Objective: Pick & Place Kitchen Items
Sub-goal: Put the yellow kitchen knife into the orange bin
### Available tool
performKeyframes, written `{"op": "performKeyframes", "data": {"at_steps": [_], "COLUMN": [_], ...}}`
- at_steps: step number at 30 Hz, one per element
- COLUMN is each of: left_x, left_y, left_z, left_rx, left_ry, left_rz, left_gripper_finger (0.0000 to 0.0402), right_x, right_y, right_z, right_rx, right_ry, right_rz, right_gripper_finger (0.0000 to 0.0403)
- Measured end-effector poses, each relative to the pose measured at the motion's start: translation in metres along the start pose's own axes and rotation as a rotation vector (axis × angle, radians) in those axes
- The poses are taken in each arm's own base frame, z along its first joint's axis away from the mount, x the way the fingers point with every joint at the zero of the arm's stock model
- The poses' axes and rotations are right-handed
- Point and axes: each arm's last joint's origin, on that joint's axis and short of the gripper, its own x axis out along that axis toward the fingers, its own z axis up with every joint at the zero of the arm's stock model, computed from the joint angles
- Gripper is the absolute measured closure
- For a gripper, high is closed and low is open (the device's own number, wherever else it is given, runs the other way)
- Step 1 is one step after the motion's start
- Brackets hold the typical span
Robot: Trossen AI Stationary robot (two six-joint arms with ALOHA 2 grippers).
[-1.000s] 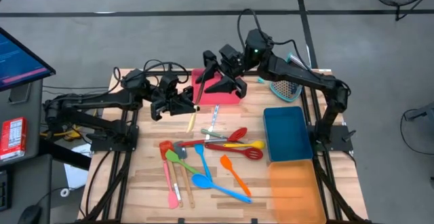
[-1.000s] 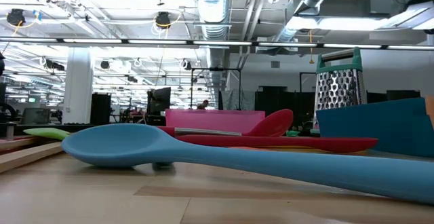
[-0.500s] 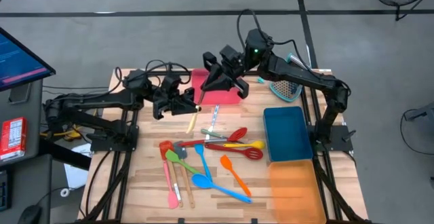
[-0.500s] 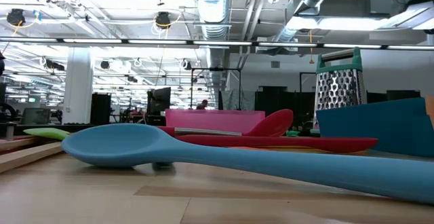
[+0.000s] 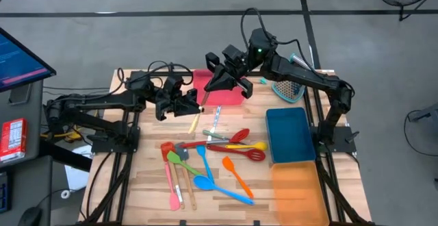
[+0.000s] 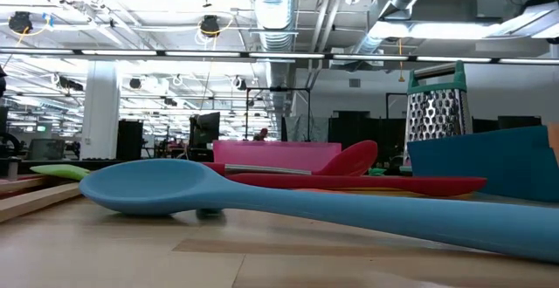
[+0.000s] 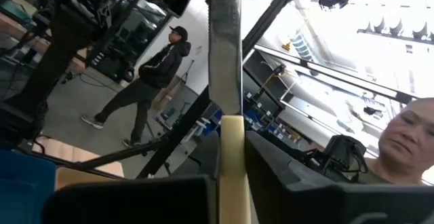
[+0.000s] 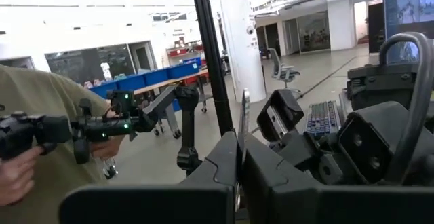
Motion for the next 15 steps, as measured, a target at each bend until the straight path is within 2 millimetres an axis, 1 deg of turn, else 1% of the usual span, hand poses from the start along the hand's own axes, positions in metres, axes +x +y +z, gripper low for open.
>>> {"op": "performKeyframes", "data": {"at_steps": [3, 6, 11, 15], "left_x": [0.0, -0.001, -0.002, -0.004], "left_y": [0.0, -0.001, -0.005, -0.003], "left_z": [0.0, 0.0, 0.002, 0.003], "left_rx": [0.02, 0.026, 0.034, 0.033], "left_ry": [0.003, -0.002, -0.008, -0.012], "left_rz": [0.003, 0.0, -0.009, 0.003], "left_gripper_finger": [0.0334, 0.03, 0.0255, 0.0242], "right_x": [-0.003, -0.008, -0.032, -0.058], "right_y": [0.001, 0.009, 0.023, 0.044], "right_z": [0.004, 0.015, 0.034, 0.046], "right_rx": [0.052, 0.072, 0.068, 0.112], "right_ry": [-0.006, -0.047, -0.058, -0.028], "right_rz": [-0.004, -0.028, -0.086, -0.217], "right_gripper_finger": [0.0402, 0.0402, 0.0402, 0.0403]}}
